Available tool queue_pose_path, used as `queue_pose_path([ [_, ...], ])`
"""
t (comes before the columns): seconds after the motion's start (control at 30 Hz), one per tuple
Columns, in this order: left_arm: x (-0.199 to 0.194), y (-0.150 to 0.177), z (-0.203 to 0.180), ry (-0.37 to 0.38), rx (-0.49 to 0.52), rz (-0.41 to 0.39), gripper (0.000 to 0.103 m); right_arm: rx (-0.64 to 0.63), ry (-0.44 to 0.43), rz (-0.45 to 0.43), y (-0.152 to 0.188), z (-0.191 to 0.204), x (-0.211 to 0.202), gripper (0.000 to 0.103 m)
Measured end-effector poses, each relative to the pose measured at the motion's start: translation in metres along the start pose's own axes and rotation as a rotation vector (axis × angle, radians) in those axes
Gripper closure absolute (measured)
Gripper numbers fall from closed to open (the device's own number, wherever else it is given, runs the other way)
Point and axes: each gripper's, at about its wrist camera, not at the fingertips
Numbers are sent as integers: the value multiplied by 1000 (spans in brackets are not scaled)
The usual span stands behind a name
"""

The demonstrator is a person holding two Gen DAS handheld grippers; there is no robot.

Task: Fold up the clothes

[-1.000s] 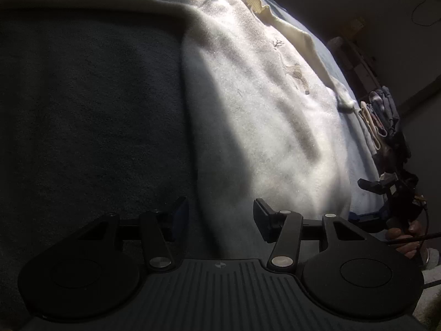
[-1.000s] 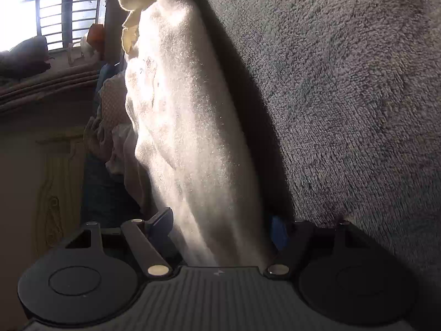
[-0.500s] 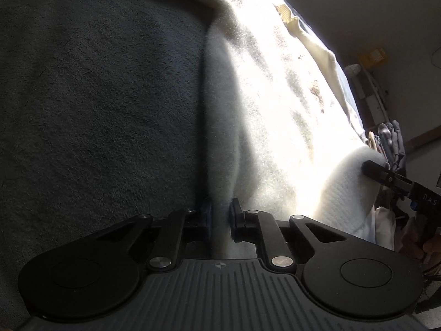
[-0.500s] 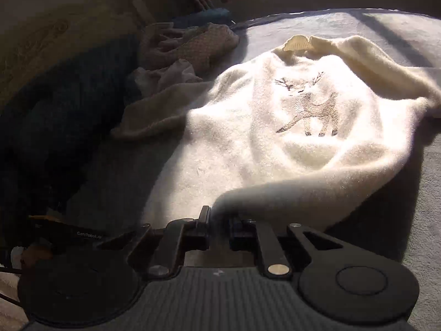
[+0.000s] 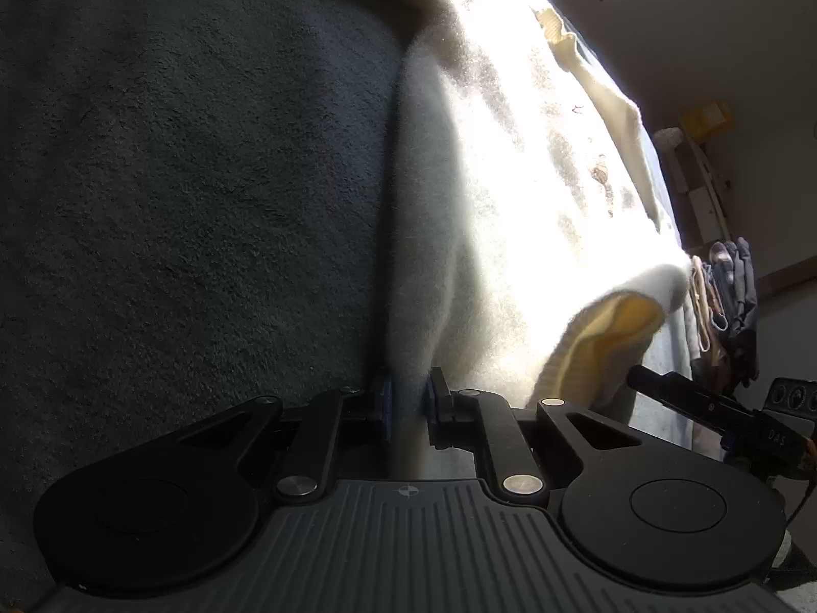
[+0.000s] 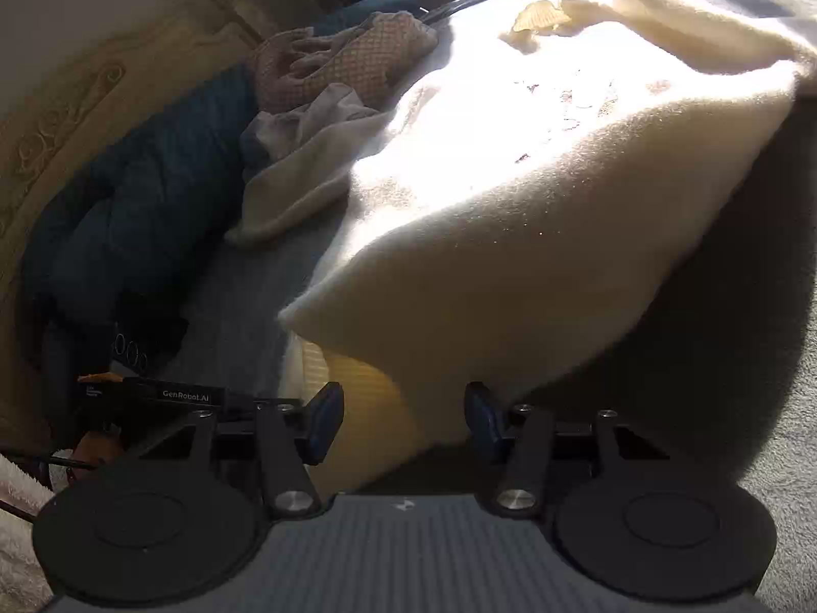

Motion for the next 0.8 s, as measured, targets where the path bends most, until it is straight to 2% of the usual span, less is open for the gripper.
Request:
queue_pose_path([
  [0.1,1,-1,2,6,-5,4,91,246,63,-28,-1,-53,-8,47],
  [0.17,1,-1,3,9,-10,4,90,386,29,-13,1,-79,-2,47],
  [0.37,-2,1,6,14,-26,0,89,515,-135,20,3,-86,28,47],
  [0.43,-1,1,7,17,-31,-2,89,550,-177,34,6,-81,42,54],
  [0.47,-1,1,7,17,-34,-3,89,545,-165,30,7,-79,42,70],
  [0.57,-1,1,4,18,-29,-8,89,505,-111,-14,6,-74,24,91],
  [0.8,3,0,-3,18,-5,-9,89,361,41,-113,-5,-69,-75,94],
])
Point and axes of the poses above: each gripper's, at about its wrist camera, not at the fingertips, and x roughly the way its jaws point, z to its left, y to its underside, and after that the axes turned 6 degrees about y, right-handed
